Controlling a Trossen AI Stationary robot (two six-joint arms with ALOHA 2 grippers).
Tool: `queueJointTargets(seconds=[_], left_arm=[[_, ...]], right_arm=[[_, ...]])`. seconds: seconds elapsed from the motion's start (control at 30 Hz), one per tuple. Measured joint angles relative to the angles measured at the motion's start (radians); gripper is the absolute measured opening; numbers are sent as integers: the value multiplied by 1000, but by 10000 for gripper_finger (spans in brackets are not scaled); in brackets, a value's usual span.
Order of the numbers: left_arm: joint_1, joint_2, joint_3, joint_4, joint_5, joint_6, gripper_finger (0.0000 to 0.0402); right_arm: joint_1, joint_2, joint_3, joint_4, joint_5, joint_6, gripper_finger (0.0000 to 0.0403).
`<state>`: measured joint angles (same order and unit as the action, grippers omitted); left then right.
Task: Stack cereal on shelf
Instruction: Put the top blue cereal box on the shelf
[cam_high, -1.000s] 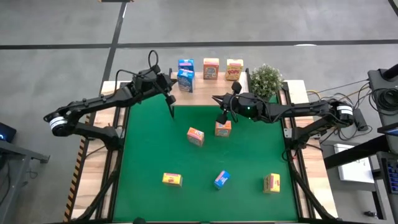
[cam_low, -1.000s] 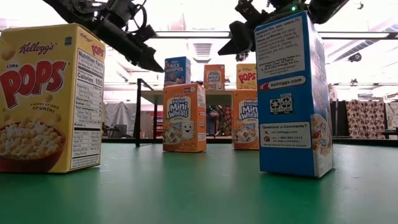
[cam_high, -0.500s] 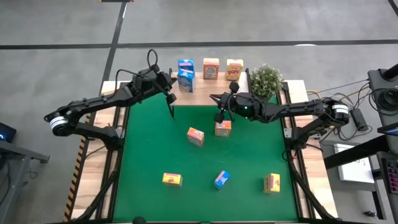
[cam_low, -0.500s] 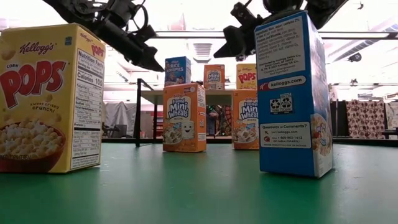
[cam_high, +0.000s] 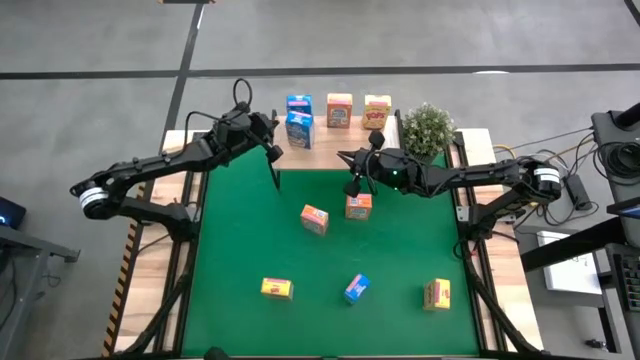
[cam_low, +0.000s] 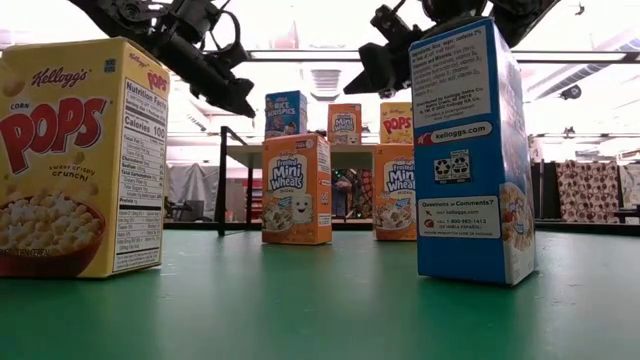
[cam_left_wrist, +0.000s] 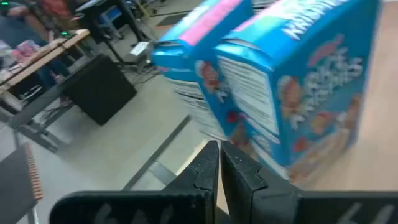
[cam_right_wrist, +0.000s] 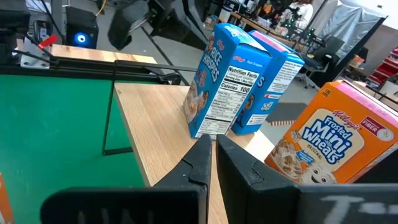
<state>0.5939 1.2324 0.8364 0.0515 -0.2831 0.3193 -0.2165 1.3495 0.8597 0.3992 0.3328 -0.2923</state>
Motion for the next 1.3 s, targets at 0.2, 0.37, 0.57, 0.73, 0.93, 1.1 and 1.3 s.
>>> queueJointTargets(seconds=[0.2, 0.37, 0.57, 0.73, 0.93, 1.1, 1.3], left_arm=[[0, 20, 0, 50, 4, -8, 0], [-1, 43, 0, 63, 45, -24, 0], [-7, 42, -1, 60, 65, -60, 0], [-25, 42, -1, 45, 66, -72, 0], [-31, 42, -1, 37, 66, -85, 0], [-34, 42, -1, 34, 66, -101, 0], [-45, 13, -1, -38, 65, -166, 0]], right_arm=[[0, 0, 0, 2, 3, -10, 13], [0, 0, 0, 2, 6, -10, 13], [0, 0, 1, 2, 8, -13, 13], [0, 0, 1, 2, 8, -14, 13], [0, 0, 1, 2, 8, -14, 13], [0, 0, 1, 1, 8, -14, 13], [0, 0, 1, 0, 7, 4, 13]])
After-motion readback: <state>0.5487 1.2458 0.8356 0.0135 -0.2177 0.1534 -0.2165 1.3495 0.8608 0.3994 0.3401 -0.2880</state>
